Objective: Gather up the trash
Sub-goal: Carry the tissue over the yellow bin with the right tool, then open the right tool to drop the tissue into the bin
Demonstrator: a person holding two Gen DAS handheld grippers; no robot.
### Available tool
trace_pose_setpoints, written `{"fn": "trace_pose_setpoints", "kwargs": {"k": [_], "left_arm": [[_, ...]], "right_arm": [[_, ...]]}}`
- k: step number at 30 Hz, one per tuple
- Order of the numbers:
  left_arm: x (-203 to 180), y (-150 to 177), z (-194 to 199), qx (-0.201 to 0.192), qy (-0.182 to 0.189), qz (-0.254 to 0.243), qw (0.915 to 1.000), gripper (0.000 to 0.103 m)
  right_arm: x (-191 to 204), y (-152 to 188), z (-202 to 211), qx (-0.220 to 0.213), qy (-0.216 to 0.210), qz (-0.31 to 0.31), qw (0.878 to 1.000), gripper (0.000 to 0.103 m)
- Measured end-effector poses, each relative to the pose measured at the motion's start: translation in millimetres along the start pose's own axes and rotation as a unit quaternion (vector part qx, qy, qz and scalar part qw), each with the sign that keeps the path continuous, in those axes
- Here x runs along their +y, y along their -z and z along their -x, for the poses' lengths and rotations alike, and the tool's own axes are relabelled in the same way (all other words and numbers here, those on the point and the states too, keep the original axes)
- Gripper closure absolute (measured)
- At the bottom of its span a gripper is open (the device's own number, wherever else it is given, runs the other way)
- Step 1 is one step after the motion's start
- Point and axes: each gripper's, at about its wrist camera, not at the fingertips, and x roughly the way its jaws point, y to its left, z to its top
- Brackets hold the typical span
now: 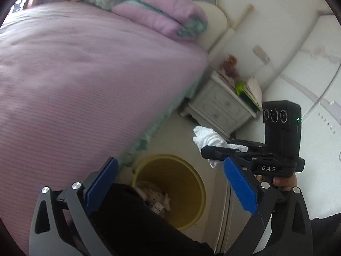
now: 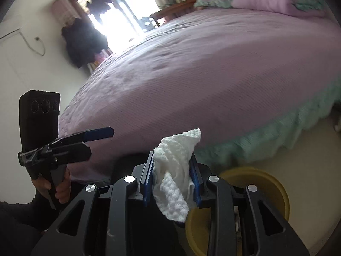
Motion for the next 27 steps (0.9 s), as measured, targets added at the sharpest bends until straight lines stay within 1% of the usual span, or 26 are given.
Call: {"fn": "trace_pose_setpoints", "kwargs": {"k": [3,5,9,11,14,17,19,20,21,22,23,24,27], "left_arm": [[-16,11,-31,0.031,0.008,-0.001,0.9995,0.004],[-25,18,-52,0.054,0.029,0.006,0.9981,0.004],[-36,32,-78,0.076,0.034,0.010,0.9965,0.004],[-38,36,-90,0.090,0.032,0.014,0.9953,0.004],[-41,42,-100,0.103,0.025,0.011,0.9944,0.004],[-45,43,-110,0.112,0.020,0.001,0.9936,0.004],[-48,45,-115,0.117,0.018,-0.003,0.9930,0.004],[-49,46,-118,0.119,0.018,-0.005,0.9927,0.004],[-49,46,-119,0.122,0.018,-0.007,0.9923,0.004],[-49,46,-122,0.126,0.018,-0.008,0.9919,0.004],[-49,46,-124,0.129,0.017,-0.010,0.9914,0.004],[-48,48,-124,0.131,0.017,-0.012,0.9912,0.004],[-48,50,-130,0.138,0.014,-0.014,0.9903,0.004]], "right_arm": [[-20,23,11,-0.004,0.009,-0.041,0.999,0.073],[-38,43,14,0.000,0.020,-0.075,0.997,0.073],[-72,78,11,0.007,0.016,-0.139,0.990,0.073],[-84,92,6,0.018,0.024,-0.155,0.987,0.073],[-96,104,1,0.032,0.030,-0.167,0.985,0.073],[-105,115,2,0.039,0.031,-0.172,0.984,0.069],[-109,119,0,0.045,0.035,-0.172,0.984,0.063],[-110,121,-3,0.049,0.040,-0.170,0.983,0.049],[-109,120,-4,0.050,0.051,-0.169,0.983,0.042],[-111,121,-5,0.053,0.060,-0.169,0.982,0.039],[-113,122,-6,0.059,0.064,-0.173,0.981,0.030],[-114,124,-7,0.061,0.066,-0.176,0.980,0.027],[-117,127,-9,0.064,0.067,-0.177,0.980,0.028]]}}
